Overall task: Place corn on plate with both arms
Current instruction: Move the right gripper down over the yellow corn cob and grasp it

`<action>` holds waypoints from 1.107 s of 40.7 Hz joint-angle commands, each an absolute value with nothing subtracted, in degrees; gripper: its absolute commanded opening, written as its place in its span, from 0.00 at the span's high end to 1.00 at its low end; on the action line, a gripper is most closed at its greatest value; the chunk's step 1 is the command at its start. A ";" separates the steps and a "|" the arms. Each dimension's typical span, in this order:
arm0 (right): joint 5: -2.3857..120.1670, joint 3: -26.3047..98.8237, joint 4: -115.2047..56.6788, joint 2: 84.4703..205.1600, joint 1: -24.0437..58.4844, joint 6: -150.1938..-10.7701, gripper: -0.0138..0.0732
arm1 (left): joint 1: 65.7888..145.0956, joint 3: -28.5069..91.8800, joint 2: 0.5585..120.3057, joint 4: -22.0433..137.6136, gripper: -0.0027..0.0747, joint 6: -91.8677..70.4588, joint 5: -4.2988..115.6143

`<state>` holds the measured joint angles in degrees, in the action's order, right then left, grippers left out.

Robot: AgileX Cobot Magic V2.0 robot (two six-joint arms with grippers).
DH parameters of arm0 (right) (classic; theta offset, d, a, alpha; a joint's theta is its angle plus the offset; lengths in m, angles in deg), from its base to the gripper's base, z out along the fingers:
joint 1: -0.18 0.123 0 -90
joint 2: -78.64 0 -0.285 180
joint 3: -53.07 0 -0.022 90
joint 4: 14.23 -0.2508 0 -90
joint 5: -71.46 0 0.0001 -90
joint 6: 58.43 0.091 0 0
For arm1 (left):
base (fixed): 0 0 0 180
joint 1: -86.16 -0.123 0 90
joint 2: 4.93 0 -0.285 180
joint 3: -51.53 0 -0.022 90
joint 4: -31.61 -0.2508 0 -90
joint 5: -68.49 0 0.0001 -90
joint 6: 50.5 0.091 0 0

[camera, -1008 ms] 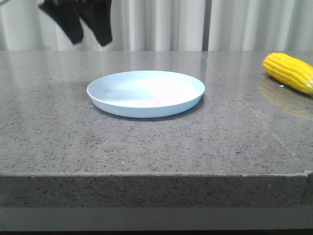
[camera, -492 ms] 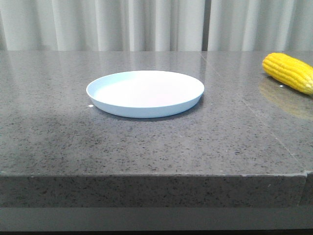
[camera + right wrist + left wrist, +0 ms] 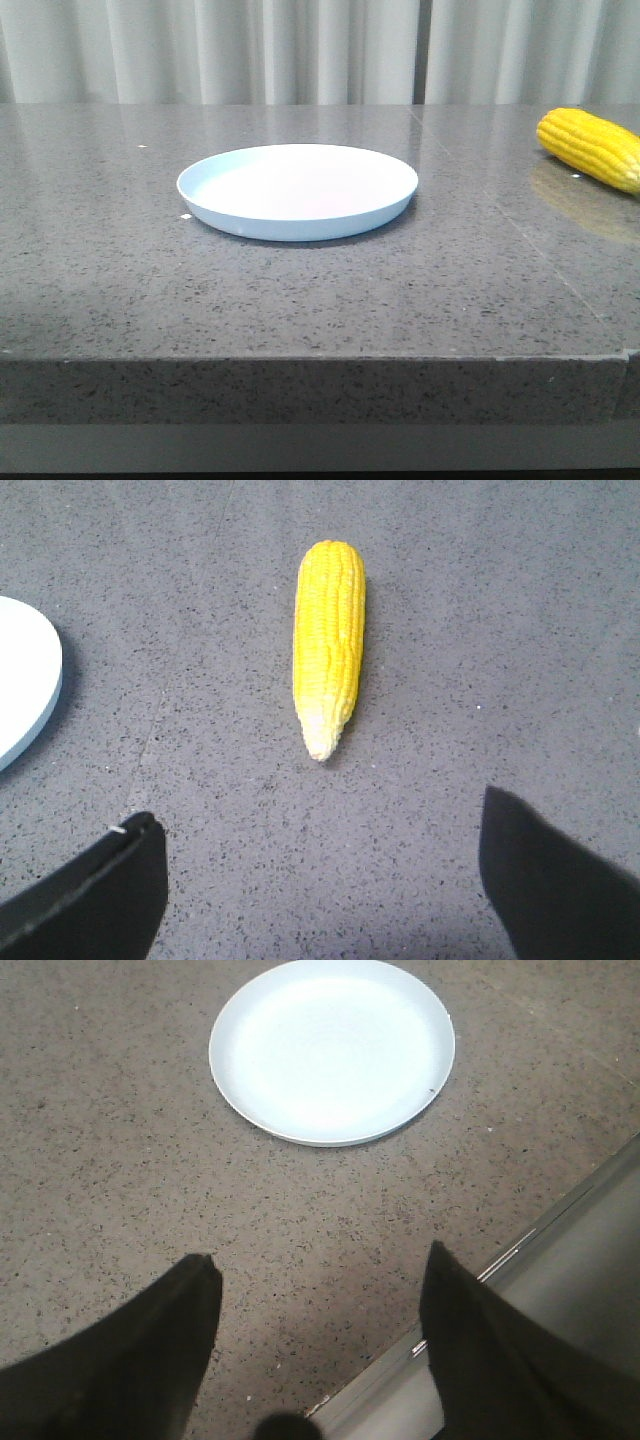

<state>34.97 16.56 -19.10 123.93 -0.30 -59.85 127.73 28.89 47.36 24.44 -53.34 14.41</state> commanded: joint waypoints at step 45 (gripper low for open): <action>24.40 61.29 -19.15 179.49 -0.20 -60.58 0.09 | 128.02 30.12 46.55 23.99 0.42 -54.06 18.51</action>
<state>22.43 57.31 -19.10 178.63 -0.30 -59.99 127.73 28.76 46.90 24.47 -53.38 14.46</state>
